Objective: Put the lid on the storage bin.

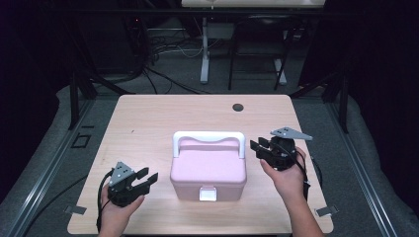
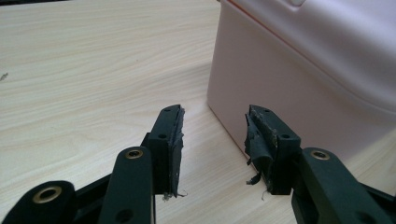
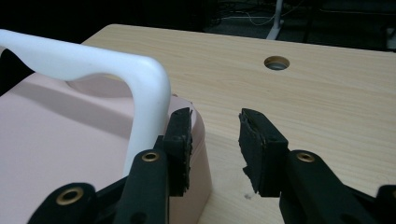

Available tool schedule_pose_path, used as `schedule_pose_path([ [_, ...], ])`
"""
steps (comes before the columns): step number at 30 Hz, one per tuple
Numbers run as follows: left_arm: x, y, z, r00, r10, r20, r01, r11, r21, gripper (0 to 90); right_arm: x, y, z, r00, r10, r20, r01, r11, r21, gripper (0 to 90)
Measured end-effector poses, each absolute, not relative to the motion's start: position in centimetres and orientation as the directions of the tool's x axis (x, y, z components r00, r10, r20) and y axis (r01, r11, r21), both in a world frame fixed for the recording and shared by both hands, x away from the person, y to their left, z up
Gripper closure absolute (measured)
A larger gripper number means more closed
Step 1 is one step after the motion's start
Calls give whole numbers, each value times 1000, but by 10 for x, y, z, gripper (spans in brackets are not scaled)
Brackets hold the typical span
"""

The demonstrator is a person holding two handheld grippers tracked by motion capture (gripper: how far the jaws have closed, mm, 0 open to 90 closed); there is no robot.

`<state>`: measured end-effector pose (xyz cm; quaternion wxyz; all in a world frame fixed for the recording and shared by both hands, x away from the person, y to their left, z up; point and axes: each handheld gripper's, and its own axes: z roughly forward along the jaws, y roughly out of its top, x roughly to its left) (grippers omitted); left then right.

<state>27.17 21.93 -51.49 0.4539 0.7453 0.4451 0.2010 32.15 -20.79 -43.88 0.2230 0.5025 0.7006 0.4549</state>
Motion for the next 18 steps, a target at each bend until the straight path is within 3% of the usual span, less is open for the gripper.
schedule_pose_path([
  [18,278,210,-532,536,838,-100,501,-221,837,535,320,-204,-438,-421,893,155,491,81,867,618],
])
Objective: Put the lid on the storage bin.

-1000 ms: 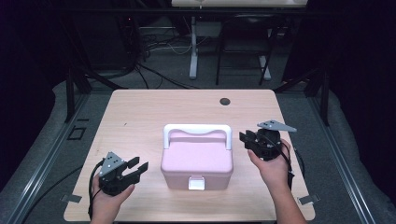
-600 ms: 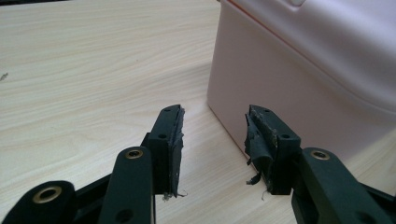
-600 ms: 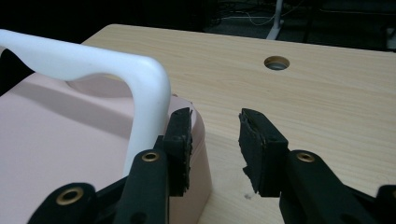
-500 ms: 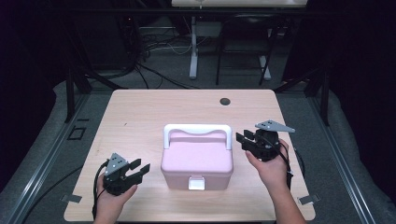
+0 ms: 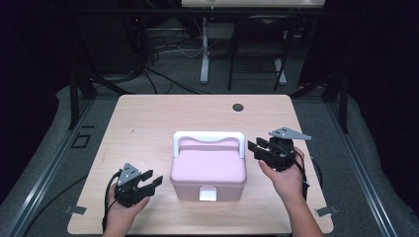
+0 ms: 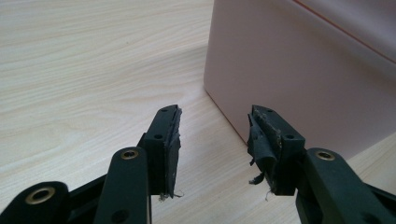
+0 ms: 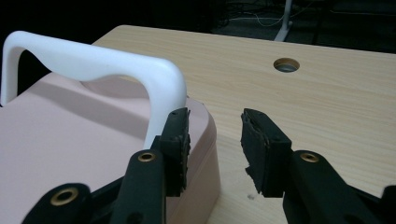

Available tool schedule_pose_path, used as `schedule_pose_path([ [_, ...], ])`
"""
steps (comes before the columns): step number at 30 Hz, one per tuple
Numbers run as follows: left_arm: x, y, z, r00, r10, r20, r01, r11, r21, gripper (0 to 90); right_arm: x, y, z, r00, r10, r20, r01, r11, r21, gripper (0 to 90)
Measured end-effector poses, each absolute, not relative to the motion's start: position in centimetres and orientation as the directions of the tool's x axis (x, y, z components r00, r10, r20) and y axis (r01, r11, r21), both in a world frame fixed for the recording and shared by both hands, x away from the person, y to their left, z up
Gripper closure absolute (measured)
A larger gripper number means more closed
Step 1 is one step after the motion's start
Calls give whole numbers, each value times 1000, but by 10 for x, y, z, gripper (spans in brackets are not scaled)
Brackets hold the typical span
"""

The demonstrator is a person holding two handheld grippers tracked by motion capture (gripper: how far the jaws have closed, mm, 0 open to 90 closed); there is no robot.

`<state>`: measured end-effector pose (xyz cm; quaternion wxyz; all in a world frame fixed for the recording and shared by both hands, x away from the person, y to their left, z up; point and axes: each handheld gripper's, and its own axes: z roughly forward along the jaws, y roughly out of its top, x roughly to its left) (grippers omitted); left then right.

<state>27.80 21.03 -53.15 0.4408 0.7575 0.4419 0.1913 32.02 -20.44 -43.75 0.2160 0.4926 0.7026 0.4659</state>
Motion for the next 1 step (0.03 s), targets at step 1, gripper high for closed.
schedule_pose_path([
  [1,278,210,-532,537,838,-98,500,-222,837,533,319,-205,-436,-424,892,157,496,83,865,616],
])
